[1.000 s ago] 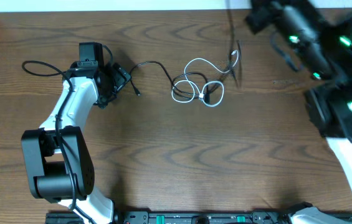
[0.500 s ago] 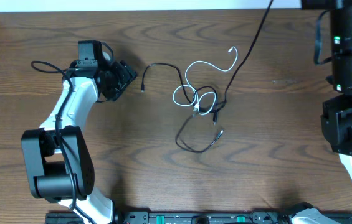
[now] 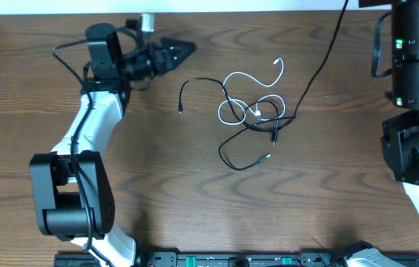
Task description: Untangle cables
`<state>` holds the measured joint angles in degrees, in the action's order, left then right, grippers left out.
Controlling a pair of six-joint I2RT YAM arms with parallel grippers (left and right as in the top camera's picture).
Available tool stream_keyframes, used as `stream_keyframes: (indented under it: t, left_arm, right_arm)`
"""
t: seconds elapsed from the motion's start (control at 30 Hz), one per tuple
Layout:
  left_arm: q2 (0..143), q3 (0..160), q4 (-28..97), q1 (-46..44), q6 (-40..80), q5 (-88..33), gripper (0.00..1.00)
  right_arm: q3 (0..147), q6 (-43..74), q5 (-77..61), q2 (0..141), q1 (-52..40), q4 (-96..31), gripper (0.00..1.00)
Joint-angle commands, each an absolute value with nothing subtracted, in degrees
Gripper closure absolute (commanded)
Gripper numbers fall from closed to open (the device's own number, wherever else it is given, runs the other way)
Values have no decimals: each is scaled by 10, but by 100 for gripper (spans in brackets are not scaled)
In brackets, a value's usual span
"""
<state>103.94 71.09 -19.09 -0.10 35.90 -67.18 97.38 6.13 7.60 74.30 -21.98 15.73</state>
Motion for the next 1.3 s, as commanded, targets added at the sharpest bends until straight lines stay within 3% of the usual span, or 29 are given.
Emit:
stream_keyframes:
  t: [0.0,0.1,0.43,0.67,0.73,1.27]
  left_arm:
    - [1033,716,-245,-48,391,-722,9]
    - [1033,716,-259,-85,388,-693,8]
    - [1033,716,-264,-216,337,-555,8]
    - [1033,716,-310,-279,326,-554,8]
    - [1033,716,-316,-289,325,-557,20]
    - [1033,716,-385,-333,307,-589,19]
  right_arm:
    - [977,207,82,744,-217,151,99]
    - [977,260,67,744,-217,143,99]
    - [977,277,-33,744,-217,113,99]
    - [977,278,-32,744,-217,72,99]
    - [977,278,-31,744,-214,72,99]
    - [977,380,-34,744,-165,51,99]
